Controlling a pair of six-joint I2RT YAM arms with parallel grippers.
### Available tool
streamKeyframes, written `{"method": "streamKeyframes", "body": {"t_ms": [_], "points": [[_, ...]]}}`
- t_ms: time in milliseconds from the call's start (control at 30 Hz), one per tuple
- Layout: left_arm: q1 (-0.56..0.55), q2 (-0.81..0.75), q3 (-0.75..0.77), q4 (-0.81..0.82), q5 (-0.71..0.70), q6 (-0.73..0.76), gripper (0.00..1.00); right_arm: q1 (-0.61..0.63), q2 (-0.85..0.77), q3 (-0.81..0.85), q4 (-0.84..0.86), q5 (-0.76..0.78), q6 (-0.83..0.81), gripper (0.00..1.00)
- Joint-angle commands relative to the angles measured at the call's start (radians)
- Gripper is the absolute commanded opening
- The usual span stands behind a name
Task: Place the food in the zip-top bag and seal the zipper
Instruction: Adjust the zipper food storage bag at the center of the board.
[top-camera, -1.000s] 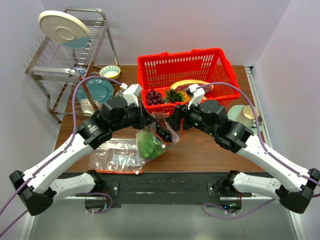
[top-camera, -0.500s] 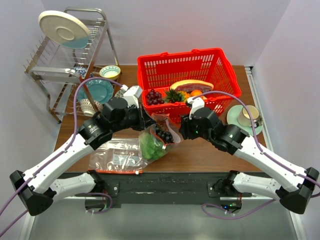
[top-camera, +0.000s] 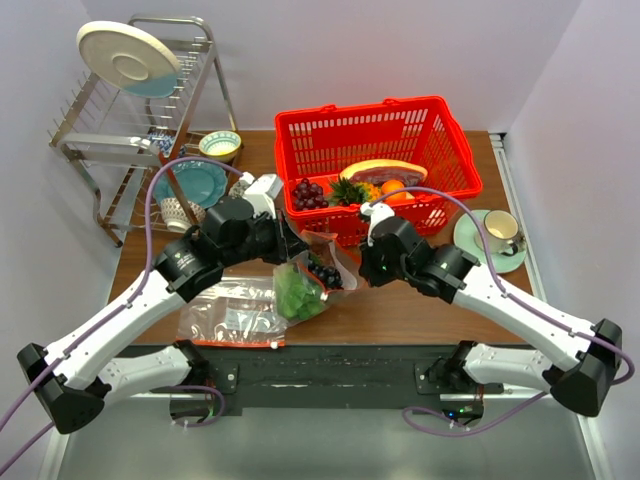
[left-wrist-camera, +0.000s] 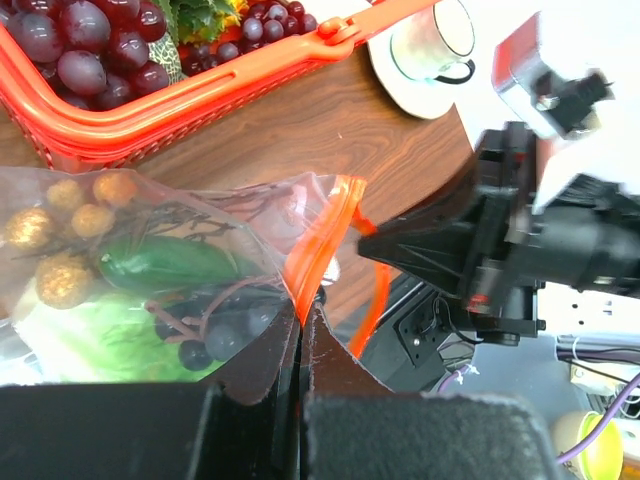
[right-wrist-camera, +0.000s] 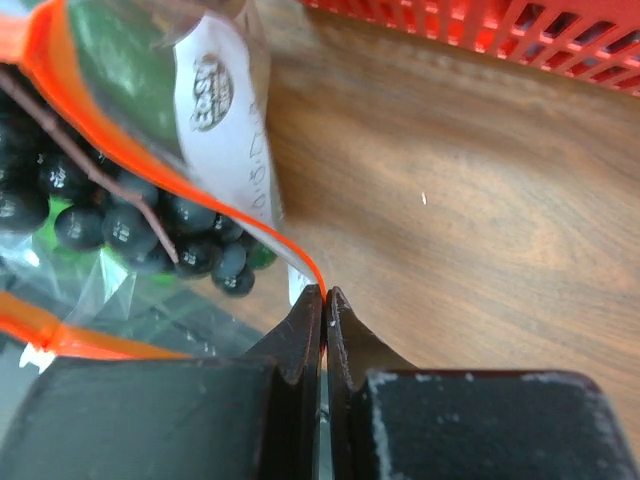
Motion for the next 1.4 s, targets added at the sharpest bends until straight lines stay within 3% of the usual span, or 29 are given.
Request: {"method": "streamKeyframes", "body": {"t_ms": [0,67,200,467,667,1000,1367], "points": [[0.005,-0.019,-0.006,0.072,0.043,-0.002,0.0,0.003,-0.04,0.234,-0.1,0.004,-0.042,0.0],[0.004,0.003,-0.032,0.087,0.083,-0.023,0.0,0.003,-0.057,0.409,-0.179,0.008,-0.075,0.0],[0.001,0.046,-0.099,0.184,0.225,-0.072,0.0,0.003,-0.074,0.558,-0.214,-0.002,-0.089,0.0],[0.004,0.035,0.194,-0.06,0.042,0.04,0.0,0.003,-0.092,0.229,-0.15,-0.038,-0.026,0.0],[0.004,0.032,0.013,0.075,0.194,-0.026,0.0,0.003,-0.162,0.247,-0.082,-0.059,0.003,0.0],[0.004,0.017,0.027,0.041,0.117,-0.011,0.0,0.003,-0.128,0.252,-0.064,-0.096,0.001,0.0],[0.002,0.107,0.053,0.074,0.134,0.034,0.0,0.003,-0.125,0.197,0.028,-0.14,0.04,0.0]]}}
